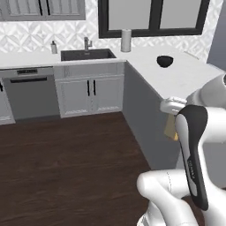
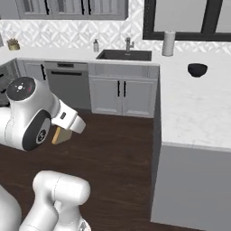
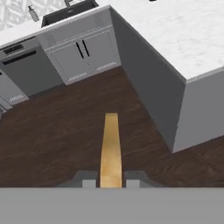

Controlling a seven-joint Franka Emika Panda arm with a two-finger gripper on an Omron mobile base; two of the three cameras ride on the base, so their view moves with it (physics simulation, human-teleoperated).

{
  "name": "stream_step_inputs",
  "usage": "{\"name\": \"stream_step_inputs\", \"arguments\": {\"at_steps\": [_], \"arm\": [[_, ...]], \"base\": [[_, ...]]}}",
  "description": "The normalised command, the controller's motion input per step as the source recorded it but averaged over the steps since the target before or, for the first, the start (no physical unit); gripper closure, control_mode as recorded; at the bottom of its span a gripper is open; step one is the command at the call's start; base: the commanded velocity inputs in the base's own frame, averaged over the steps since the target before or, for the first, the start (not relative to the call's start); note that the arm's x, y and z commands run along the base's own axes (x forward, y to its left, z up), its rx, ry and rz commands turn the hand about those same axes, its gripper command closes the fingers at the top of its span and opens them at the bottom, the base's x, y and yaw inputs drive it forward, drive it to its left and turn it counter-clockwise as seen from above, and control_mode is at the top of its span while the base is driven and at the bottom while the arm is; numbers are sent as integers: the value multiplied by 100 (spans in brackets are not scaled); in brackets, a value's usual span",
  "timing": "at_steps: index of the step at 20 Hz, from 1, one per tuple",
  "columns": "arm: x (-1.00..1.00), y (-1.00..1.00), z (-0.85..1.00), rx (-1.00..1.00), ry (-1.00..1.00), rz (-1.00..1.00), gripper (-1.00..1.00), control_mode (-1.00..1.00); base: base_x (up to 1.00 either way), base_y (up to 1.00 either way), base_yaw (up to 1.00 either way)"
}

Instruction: Start the toaster. Once the lever pops up, take the bread to the plate on the dining counter.

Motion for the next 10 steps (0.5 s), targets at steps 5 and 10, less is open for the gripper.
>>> {"name": "stream_step_inputs", "arguments": {"at_steps": [5, 10], "arm": [[0, 0, 0, 0, 0, 0, 100, 100], [0, 0, 0, 0, 0, 0, 100, 100]], "base": [[12, -100, 16], [15, -100, 18]]}}
